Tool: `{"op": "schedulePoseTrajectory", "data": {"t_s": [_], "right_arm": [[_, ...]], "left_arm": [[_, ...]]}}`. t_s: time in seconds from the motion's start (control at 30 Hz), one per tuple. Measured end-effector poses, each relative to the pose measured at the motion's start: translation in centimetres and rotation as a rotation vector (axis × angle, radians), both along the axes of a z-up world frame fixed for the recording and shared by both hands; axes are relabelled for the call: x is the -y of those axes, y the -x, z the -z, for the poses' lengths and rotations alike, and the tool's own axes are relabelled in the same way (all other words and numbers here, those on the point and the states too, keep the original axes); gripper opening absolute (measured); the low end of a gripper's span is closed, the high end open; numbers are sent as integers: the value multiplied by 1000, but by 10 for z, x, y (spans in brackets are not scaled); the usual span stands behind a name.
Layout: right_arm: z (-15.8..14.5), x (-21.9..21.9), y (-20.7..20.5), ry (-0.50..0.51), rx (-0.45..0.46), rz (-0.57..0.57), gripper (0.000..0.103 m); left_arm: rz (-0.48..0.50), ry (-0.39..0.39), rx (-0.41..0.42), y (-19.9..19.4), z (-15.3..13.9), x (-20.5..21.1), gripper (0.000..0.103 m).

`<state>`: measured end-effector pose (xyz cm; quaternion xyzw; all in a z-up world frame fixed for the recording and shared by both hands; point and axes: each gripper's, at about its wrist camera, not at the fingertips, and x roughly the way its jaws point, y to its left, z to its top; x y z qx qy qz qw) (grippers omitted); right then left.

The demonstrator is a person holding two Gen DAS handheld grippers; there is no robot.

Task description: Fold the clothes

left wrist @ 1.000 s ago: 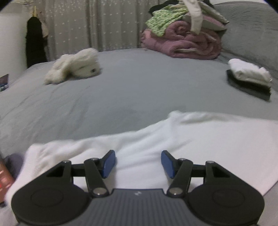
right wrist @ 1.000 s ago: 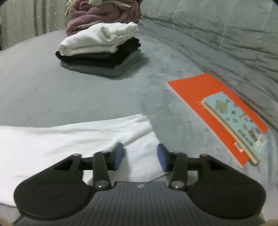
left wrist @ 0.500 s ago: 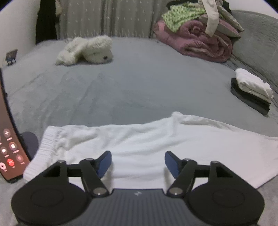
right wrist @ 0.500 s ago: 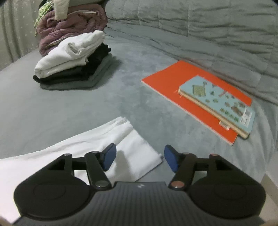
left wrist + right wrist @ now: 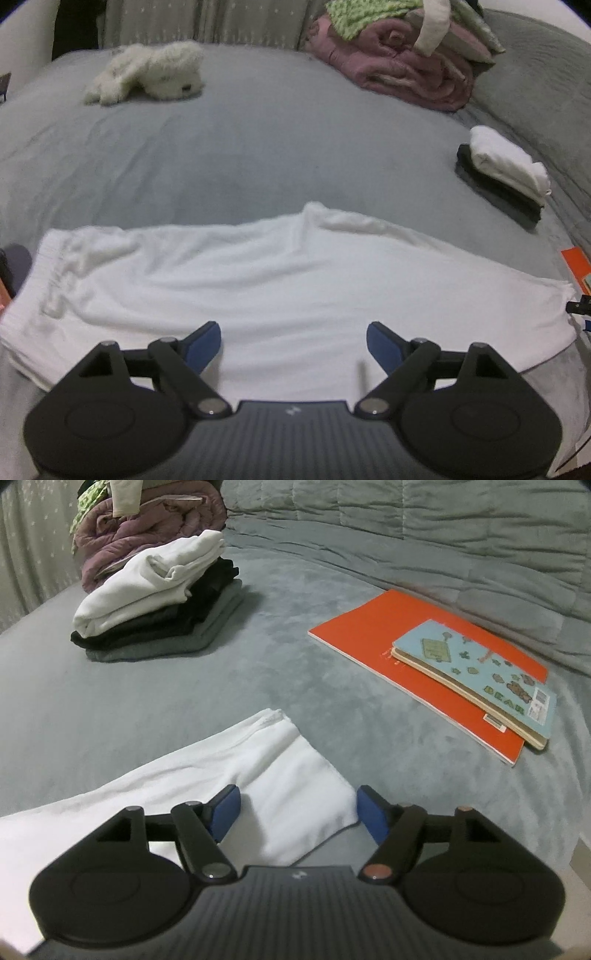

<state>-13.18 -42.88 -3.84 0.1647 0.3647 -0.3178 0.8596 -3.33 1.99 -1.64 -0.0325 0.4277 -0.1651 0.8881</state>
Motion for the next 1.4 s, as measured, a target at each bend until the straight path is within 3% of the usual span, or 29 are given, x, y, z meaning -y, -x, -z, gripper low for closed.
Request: {"op": "schedulePoseTrajectory", "data": {"t_s": [0.13, 0.33, 0.83, 1.03, 1.23, 1.4], "right_arm": [[2, -3, -2, 25, -9, -28, 74], [3, -4, -3, 35, -15, -40, 71], [-2, 0, -8, -8, -6, 28, 71], [-11, 11, -2, -108, 84, 51, 70], [-25, 28, 16, -173, 213, 80, 70], [-20, 36, 20, -137, 157, 84, 69]], "left_arm": [[17, 20, 39, -4, -1, 7, 87], [-5, 72, 31, -14, 1, 5, 87], [12, 47, 54, -24, 16, 2, 87], [110, 59, 166, -13, 20, -4, 85], [123, 71, 212, -9, 12, -8, 85], [113, 81, 212, -9, 8, -6, 85]]}}
